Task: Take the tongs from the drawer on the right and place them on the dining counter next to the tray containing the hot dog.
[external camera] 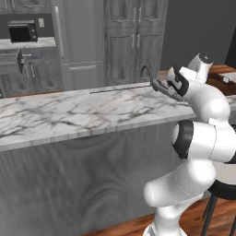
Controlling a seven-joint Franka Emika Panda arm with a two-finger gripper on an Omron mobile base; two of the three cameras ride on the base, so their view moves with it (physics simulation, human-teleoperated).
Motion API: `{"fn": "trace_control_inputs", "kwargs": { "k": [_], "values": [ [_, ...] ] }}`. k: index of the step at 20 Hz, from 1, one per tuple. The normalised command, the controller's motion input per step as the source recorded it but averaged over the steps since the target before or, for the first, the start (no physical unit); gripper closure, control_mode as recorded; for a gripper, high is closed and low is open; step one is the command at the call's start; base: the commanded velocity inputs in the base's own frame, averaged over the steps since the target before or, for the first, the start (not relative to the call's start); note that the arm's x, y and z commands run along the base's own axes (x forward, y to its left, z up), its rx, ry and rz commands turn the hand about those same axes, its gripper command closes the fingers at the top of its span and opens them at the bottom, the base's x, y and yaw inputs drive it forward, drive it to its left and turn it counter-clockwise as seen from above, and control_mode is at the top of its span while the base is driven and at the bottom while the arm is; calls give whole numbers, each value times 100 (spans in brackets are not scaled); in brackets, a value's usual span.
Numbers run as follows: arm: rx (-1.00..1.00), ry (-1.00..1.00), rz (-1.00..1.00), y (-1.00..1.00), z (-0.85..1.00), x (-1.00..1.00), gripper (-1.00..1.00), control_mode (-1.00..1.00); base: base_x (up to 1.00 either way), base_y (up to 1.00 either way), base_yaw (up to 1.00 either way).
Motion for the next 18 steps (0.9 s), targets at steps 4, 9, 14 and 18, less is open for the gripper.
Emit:
{"fn": "trace_control_inputs", "kwargs": {
  "k": [4, 9, 14, 18],
  "values": [
    [0, -4, 0, 0, 81, -46, -100, -100, 0, 0, 0],
    [0, -2, 0, 0, 95, -40, -100, -100, 0, 0, 0],
    [0, 0, 0, 2, 87, -33, -100, -100, 0, 0, 0],
    [0, -10, 0, 15, 7, -64, -100, -100, 0, 0, 0]
  ]
}}
